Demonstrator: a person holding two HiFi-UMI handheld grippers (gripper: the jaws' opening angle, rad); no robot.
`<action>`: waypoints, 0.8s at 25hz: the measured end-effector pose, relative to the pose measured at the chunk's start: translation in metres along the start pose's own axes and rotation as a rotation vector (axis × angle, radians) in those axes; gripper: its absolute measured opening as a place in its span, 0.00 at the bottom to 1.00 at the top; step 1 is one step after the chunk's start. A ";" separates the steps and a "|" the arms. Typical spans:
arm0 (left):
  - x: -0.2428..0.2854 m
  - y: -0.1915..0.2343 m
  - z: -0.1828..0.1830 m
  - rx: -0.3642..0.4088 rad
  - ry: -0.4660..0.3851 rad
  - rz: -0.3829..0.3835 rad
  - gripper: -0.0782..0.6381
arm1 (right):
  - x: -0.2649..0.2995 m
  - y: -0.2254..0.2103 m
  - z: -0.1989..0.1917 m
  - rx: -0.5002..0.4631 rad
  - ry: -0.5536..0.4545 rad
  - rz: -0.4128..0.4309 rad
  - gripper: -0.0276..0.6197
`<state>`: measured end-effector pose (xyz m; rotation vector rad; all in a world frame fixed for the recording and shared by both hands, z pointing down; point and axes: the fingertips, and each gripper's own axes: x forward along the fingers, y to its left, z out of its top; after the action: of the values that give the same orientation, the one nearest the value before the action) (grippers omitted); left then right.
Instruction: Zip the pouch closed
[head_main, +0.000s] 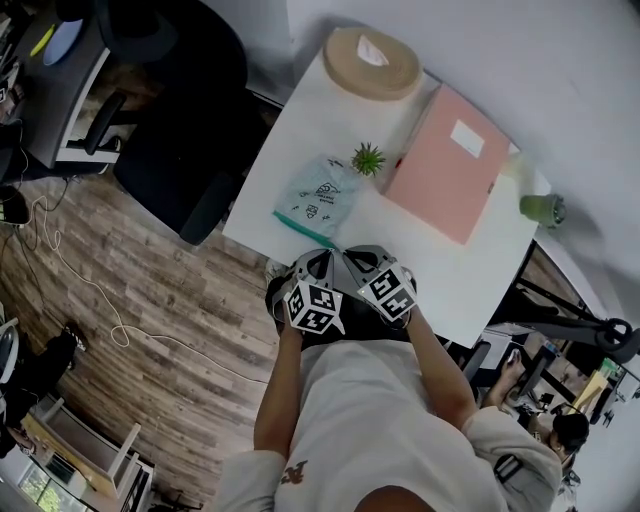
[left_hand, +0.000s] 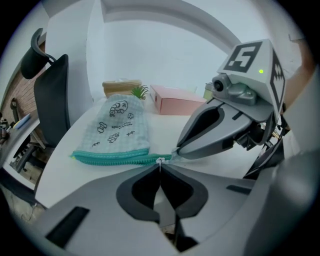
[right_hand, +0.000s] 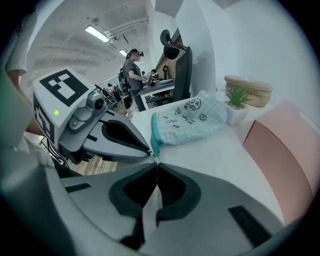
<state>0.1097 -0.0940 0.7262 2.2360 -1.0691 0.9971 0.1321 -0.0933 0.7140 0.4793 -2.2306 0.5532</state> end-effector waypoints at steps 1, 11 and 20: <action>-0.001 0.004 0.000 -0.021 0.001 0.009 0.11 | 0.000 -0.001 -0.001 0.005 0.003 -0.006 0.05; -0.008 0.019 0.002 -0.012 0.006 0.020 0.11 | -0.002 -0.003 0.005 0.024 -0.001 -0.029 0.05; -0.011 0.036 0.004 -0.021 -0.004 0.023 0.11 | -0.006 -0.012 0.004 0.037 -0.003 -0.061 0.05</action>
<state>0.0777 -0.1129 0.7183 2.2142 -1.1049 0.9867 0.1394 -0.1042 0.7093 0.5663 -2.2044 0.5629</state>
